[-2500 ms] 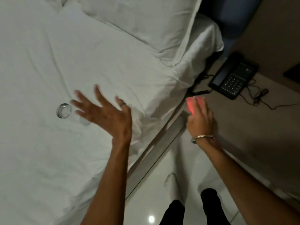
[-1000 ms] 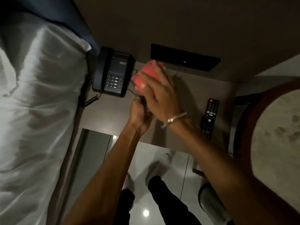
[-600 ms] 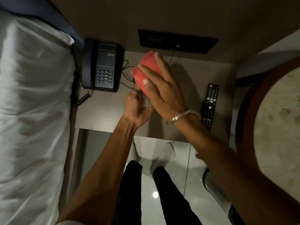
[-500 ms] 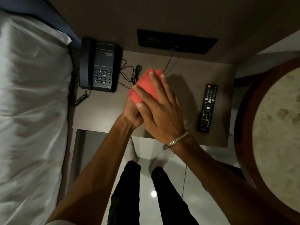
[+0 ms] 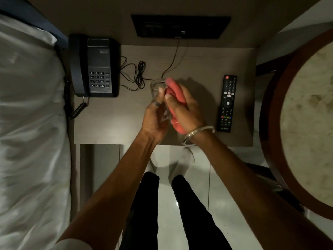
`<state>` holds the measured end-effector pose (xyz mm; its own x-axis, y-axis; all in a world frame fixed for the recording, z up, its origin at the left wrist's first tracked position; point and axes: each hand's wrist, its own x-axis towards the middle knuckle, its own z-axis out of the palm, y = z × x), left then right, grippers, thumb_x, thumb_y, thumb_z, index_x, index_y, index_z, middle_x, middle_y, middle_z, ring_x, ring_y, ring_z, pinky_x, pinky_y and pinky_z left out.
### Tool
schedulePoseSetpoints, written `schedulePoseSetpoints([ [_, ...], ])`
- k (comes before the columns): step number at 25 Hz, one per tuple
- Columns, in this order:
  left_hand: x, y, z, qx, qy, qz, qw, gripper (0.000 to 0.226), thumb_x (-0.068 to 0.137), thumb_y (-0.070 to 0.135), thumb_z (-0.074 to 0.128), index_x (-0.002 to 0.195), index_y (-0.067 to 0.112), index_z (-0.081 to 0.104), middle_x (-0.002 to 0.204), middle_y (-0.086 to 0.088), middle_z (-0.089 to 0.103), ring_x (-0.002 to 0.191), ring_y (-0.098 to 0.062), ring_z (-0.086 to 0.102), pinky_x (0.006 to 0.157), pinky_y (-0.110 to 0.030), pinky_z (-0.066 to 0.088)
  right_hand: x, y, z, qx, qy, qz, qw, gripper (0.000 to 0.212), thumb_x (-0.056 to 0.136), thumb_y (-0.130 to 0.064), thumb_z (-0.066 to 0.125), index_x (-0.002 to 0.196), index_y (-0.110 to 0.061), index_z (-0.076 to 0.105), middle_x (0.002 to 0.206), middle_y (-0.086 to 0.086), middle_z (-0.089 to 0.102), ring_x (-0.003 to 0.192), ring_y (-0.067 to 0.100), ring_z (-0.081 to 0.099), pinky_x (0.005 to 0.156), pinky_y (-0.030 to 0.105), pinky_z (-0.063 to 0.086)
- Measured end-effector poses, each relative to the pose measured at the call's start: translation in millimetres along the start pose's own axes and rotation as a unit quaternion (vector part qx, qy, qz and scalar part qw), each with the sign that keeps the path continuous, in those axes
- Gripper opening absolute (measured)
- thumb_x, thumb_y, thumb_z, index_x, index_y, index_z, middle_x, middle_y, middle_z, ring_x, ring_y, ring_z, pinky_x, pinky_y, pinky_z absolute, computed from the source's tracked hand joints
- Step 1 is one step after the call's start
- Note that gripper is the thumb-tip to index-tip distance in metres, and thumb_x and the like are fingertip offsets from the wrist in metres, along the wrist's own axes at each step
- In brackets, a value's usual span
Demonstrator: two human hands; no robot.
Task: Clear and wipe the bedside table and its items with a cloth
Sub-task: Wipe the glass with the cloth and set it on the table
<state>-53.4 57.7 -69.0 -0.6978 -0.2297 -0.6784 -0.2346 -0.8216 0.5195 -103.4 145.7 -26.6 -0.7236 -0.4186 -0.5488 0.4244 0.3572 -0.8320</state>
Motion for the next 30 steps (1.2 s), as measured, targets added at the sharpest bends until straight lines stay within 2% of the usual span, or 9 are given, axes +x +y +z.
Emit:
schedulePoseSetpoints([
  [2, 12.4, -2.0, 0.6, 0.063, 0.066, 0.01, 0.996, 0.059, 0.097, 0.035, 0.067, 0.143, -0.001, 0.056, 0.124, -0.019, 0.071, 0.115, -0.035, 0.069, 0.091, -0.039, 0.061, 8.9, 7.8, -17.0, 0.16, -0.028, 0.112, 0.98, 0.043, 0.103, -0.014, 0.053, 0.145, -0.023, 0.051, 0.137, -0.001, 0.064, 0.113, 0.007, 0.067, 0.094, 0.023, 0.058],
  [5, 37.0, 4.9, -2.5, 0.144, 0.137, 0.082, 0.977, 0.051, 0.094, 0.018, 0.074, 0.141, 0.006, 0.057, 0.132, -0.018, 0.07, 0.12, -0.033, 0.07, 0.1, -0.047, 0.06, -4.7, 37.8, -45.3, 0.123, -0.031, 0.166, 0.978, 0.042, 0.099, -0.014, 0.058, 0.139, -0.026, 0.058, 0.132, 0.006, 0.067, 0.122, 0.022, 0.065, 0.109, 0.041, 0.05],
  [7, 51.6, 9.5, -5.0, 0.206, 0.11, 0.138, 0.963, 0.063, 0.087, 0.003, 0.079, 0.143, 0.009, 0.051, 0.135, -0.012, 0.065, 0.114, -0.016, 0.072, 0.094, -0.037, 0.063, -13.7, 55.2, -58.4, 0.105, 0.017, 0.185, 0.977, 0.041, 0.096, -0.018, 0.062, 0.136, -0.03, 0.061, 0.127, 0.005, 0.07, 0.12, 0.026, 0.065, 0.106, 0.046, 0.051],
  [11, 67.3, 4.4, 1.2, 0.388, 0.013, 0.239, 0.89, 0.084, 0.073, -0.011, 0.084, 0.143, 0.002, 0.039, 0.133, -0.003, 0.05, 0.121, -0.001, 0.058, 0.098, -0.021, 0.055, -5.1, 62.0, -60.7, 0.161, 0.142, 0.174, 0.961, 0.041, 0.094, -0.024, 0.066, 0.133, -0.032, 0.061, 0.095, -0.018, 0.068, 0.079, -0.003, 0.07, 0.06, 0.017, 0.054],
  [18, 83.9, 5.7, 7.6, 0.5, -0.001, 0.29, 0.816, 0.079, 0.068, 0.009, 0.089, 0.131, 0.013, 0.041, 0.13, -0.005, 0.054, 0.114, 0.0, 0.056, 0.099, -0.009, 0.048, 16.6, 57.0, -51.0, 0.091, 0.193, 0.076, 0.974, 0.041, 0.094, -0.026, 0.066, 0.135, -0.026, 0.059, 0.101, -0.018, 0.062, 0.093, -0.005, 0.058, 0.075, 0.013, 0.047],
  [22, 60.5, -1.2, 6.0, 0.489, 0.082, 0.196, 0.846, 0.106, 0.075, 0.002, 0.089, 0.159, 0.003, 0.024, 0.162, -0.017, 0.034, 0.147, -0.023, 0.041, 0.119, -0.024, 0.039, 12.0, 53.8, -49.6, 0.095, 0.224, 0.04, 0.969, 0.041, 0.095, -0.016, 0.064, 0.135, -0.027, 0.058, 0.099, -0.032, 0.056, 0.079, -0.03, 0.056, 0.063, -0.005, 0.043],
  [24, 22.3, -22.2, 3.8, 0.429, 0.163, 0.173, 0.872, 0.082, 0.086, 0.014, 0.084, 0.154, 0.007, 0.039, 0.15, -0.009, 0.048, 0.134, -0.017, 0.052, 0.115, -0.033, 0.046, 0.3, 48.8, -52.5, 0.02, 0.227, 0.017, 0.974, 0.044, 0.097, -0.019, 0.062, 0.139, -0.028, 0.055, 0.106, -0.033, 0.055, 0.083, -0.033, 0.054, 0.065, -0.007, 0.042],
  [27, -22.4, -42.7, 27.5, 0.24, 0.027, 0.005, 0.97, 0.053, 0.104, 0.048, 0.055, 0.131, 0.003, 0.061, 0.12, -0.012, 0.072, 0.115, -0.025, 0.069, 0.107, -0.047, 0.054, -23.7, 50.6, -48.4, -0.172, 0.138, -0.068, 0.973, 0.039, 0.104, -0.035, 0.047, 0.143, -0.036, 0.047, 0.123, -0.034, 0.054, 0.108, -0.022, 0.053, 0.091, 0.004, 0.048],
  [30, -22.1, -39.3, 61.7, 0.206, -0.034, -0.073, 0.975, 0.054, 0.104, 0.045, 0.054, 0.14, 0.005, 0.058, 0.132, -0.021, 0.07, 0.124, -0.036, 0.067, 0.107, -0.048, 0.054, -54.5, 46.5, -44.1, -0.301, 0.185, -0.061, 0.933, 0.043, 0.107, -0.038, 0.043, 0.144, -0.016, 0.051, 0.151, 0.001, 0.051, 0.137, 0.003, 0.045, 0.119, 0.019, 0.034],
])
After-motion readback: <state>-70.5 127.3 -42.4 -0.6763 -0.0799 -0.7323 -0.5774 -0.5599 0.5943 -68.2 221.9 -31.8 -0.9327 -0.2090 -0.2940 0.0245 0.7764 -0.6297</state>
